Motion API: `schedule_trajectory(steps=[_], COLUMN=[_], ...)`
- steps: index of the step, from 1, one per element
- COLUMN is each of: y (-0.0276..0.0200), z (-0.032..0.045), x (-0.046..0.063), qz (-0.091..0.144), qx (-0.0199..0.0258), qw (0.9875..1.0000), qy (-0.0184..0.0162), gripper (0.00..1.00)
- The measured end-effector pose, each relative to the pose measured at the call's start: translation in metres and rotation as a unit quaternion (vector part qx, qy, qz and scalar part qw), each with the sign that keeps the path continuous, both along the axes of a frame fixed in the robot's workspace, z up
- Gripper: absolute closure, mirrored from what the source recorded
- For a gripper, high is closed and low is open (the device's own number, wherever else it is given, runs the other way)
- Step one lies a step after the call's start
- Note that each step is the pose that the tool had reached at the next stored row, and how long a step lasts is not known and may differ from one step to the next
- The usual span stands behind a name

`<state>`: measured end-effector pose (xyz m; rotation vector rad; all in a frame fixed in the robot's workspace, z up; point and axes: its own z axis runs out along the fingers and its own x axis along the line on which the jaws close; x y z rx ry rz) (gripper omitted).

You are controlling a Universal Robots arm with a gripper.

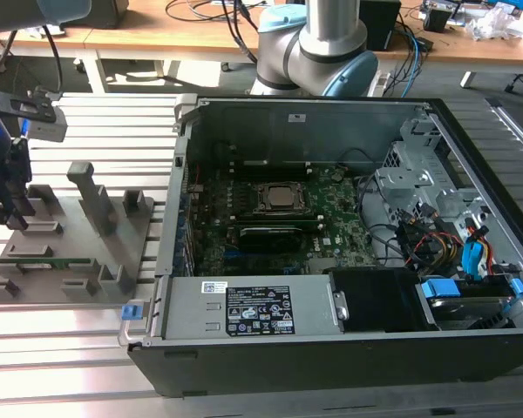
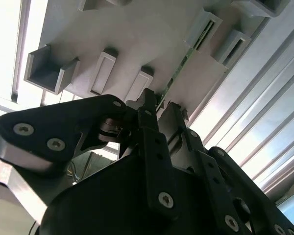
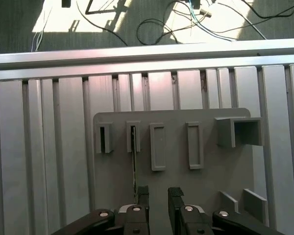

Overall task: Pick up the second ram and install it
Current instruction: 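Pick up the second ram and move it above second insertion slot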

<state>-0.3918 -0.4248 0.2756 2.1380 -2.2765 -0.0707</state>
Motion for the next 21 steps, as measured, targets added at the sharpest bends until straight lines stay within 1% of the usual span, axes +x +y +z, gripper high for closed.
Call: schedule_trajectory(steps=[7, 9, 18, 19, 21], y=[0.0000, 0.0000, 0.0000, -0.0005, -0.0040], z=[-0.0071, -0.0108, -0.0189, -0.0203, -0.0215], x=[0.000, 0.000, 0.000, 0.000, 0.000], qz=[0.000, 0.000, 0.000, 0.000, 0.000], qx=[0.0000, 0.0000, 0.0000, -0.0001, 0.0000], qw=[1.0000, 1.0000, 1.0000, 1.0000, 1.0000], qy=[0.0000, 0.0000, 0.0000, 0.0000, 0.0000], gripper=[0.70, 0.70, 0.70, 0.70, 0.70])
